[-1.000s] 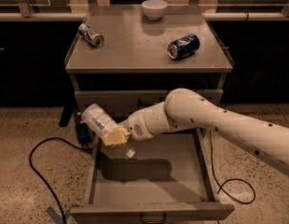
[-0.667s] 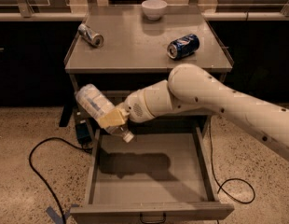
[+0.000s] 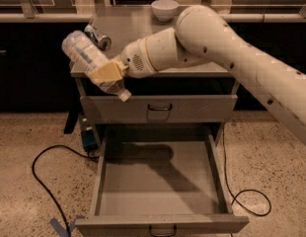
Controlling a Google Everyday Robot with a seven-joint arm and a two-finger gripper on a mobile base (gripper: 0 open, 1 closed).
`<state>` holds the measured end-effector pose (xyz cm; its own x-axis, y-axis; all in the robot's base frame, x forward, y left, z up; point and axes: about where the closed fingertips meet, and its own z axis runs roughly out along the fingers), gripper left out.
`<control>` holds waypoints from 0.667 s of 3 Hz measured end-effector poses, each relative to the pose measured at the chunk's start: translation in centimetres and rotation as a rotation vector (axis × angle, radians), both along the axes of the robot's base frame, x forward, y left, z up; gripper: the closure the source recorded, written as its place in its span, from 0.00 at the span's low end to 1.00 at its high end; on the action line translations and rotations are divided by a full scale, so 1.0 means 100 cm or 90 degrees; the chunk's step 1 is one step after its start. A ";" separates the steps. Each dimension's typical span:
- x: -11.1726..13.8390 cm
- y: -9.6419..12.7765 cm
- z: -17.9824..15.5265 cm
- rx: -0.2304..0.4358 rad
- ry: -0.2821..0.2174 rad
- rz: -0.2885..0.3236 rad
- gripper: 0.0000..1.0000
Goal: Pick blue plastic bottle from middle drawer and place on counter
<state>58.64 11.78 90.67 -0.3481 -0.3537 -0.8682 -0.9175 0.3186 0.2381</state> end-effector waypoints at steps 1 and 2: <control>0.056 0.016 0.024 -0.005 -0.092 -0.015 1.00; 0.114 0.042 0.029 -0.036 -0.180 -0.061 1.00</control>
Offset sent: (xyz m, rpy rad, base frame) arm 0.1887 0.0541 0.0436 -0.0973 -0.4263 -0.2278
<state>70.06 16.00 93.60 -0.1293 -0.3812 -0.9154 -0.9100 0.4124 -0.0433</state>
